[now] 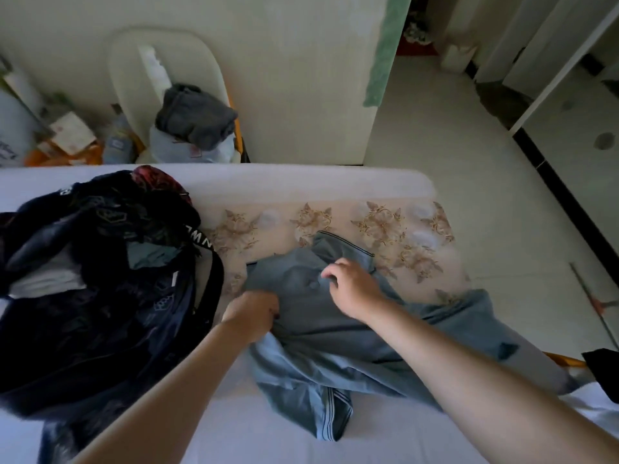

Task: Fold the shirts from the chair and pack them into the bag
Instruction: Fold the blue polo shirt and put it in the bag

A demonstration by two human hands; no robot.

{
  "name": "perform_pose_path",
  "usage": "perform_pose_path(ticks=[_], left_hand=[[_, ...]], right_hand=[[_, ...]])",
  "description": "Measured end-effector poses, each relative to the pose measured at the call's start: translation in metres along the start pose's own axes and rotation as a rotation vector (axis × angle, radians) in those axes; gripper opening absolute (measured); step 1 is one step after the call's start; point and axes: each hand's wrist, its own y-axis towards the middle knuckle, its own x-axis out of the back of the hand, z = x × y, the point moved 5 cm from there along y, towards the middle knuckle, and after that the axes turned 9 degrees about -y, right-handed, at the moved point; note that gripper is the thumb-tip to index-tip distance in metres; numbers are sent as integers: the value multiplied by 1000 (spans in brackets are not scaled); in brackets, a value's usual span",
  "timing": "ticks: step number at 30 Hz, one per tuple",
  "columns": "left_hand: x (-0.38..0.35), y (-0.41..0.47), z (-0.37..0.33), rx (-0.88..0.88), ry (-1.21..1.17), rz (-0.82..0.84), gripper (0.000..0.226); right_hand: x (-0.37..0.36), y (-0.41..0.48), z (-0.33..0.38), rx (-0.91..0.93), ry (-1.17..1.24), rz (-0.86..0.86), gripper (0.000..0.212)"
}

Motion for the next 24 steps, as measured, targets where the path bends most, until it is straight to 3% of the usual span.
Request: perform_pose_path(ticks=[2, 3, 6, 8, 10, 14, 16, 18, 20, 22, 24], left_hand=[[3, -10, 13, 96, -37, -250, 33], [-1, -16, 19, 160, -42, -265, 47], [-23, -28, 35, 330, -187, -121, 82], [-33, -29, 44, 367, -224, -56, 74], [-33, -28, 53, 339, -240, -62, 55], [-12, -28, 56, 201, -272, -66, 39], [16, -29, 55, 104, -410, -321, 41], [42, -35, 50, -30, -449, -601, 42], [46, -36, 44, -158, -392, -695, 41], [32, -31, 36, -180, -399, -426, 39], [7, -32, 21, -160, -261, 31, 29]], right_hand=[[-4, 17, 5, 71, -114, -56, 39], [-10, 24, 10, 98, -150, -31, 48], [-34, 38, 29, 170, -266, 87, 79], [-50, 44, 41, 199, -413, 122, 92], [-56, 47, 50, 198, -476, 115, 85], [-36, 44, 60, 228, -406, 13, 25], [-15, 40, 61, 236, -367, -173, 18], [5, 29, 56, 256, -319, -372, 24], [13, 13, 46, 319, -328, -492, 26], [3, -4, 31, 382, -428, -423, 24], [-18, -18, 10, 409, -551, -189, 24]])
